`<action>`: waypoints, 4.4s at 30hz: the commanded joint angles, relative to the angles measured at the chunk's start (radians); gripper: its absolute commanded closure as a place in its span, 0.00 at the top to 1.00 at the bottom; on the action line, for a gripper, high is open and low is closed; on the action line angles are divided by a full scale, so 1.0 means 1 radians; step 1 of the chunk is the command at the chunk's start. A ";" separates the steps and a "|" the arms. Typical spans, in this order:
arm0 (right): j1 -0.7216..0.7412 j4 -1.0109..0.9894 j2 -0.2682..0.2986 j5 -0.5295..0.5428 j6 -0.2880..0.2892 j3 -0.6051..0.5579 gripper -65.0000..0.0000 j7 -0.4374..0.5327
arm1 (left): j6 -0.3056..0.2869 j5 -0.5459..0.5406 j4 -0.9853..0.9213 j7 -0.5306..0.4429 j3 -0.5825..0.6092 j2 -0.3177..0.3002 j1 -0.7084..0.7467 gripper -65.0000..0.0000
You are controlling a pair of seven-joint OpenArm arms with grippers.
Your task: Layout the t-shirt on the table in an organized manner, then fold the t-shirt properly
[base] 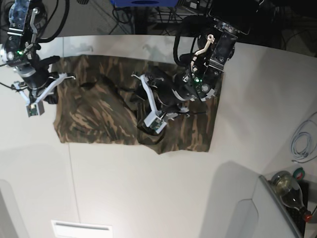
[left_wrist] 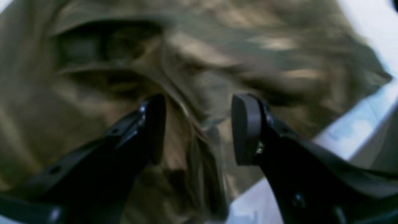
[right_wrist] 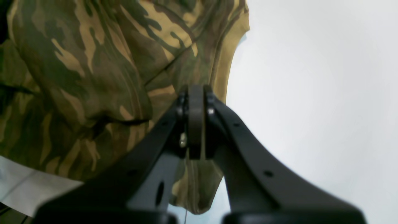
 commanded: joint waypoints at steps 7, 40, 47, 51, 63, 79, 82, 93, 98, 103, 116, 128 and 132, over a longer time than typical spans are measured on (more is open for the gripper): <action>0.030 0.021 0.005 0.011 0.005 0.001 0.01 0.022 | -0.007 -0.007 0.098 -0.015 0.056 -0.074 0.040 0.50; 0.090 -0.213 -0.135 0.009 0.073 -0.499 0.65 0.022 | -0.266 -0.005 0.065 -0.020 -1.208 -0.128 0.347 0.00; 0.056 -0.161 -0.138 0.011 0.079 -0.507 0.01 0.022 | -0.266 -0.005 0.064 -0.020 -1.209 -0.133 0.347 0.00; 0.020 -0.069 -0.162 0.011 0.080 -0.507 0.00 -0.018 | -0.266 -0.005 0.064 -0.020 -1.209 -0.134 0.346 0.00; -0.023 -0.043 -0.159 0.057 0.073 -0.519 0.00 -0.112 | -0.268 0.002 -0.010 -0.020 -1.208 -0.137 0.298 0.00; -0.008 -0.115 -0.155 0.055 0.071 -0.518 0.01 -0.051 | -0.268 0.002 -0.013 -0.020 -1.208 -0.137 0.284 0.00; -0.010 -0.127 -0.141 0.054 0.050 -0.499 0.08 -0.051 | -0.268 0.002 -0.008 -0.020 -1.186 -0.137 0.284 0.00; -0.068 0.146 -0.132 0.058 0.030 -0.119 0.67 -0.051 | -0.268 -0.005 0.016 -0.023 -1.008 -0.170 0.246 0.00; 0.059 0.049 -0.123 0.232 0.034 0.185 0.86 -0.086 | -0.268 -0.005 0.065 -0.023 -0.833 -0.148 0.194 0.00; 0.173 -0.181 -0.003 0.508 0.122 0.355 0.86 -0.267 | -0.260 0.004 0.081 -0.023 -0.637 -0.050 0.094 0.00; 0.236 -0.460 0.074 0.584 0.188 0.351 0.86 -0.319 | -0.009 0.002 -0.384 -0.259 -0.186 0.007 -0.092 0.00; 0.276 -0.617 0.106 0.584 0.220 0.248 0.86 -0.319 | -0.009 0.002 -0.177 -0.285 -0.381 -0.087 -0.014 0.00; 0.276 -0.615 0.111 0.584 0.292 0.121 0.86 -0.319 | -0.010 0.002 -0.238 -0.295 -0.459 -0.170 0.003 0.00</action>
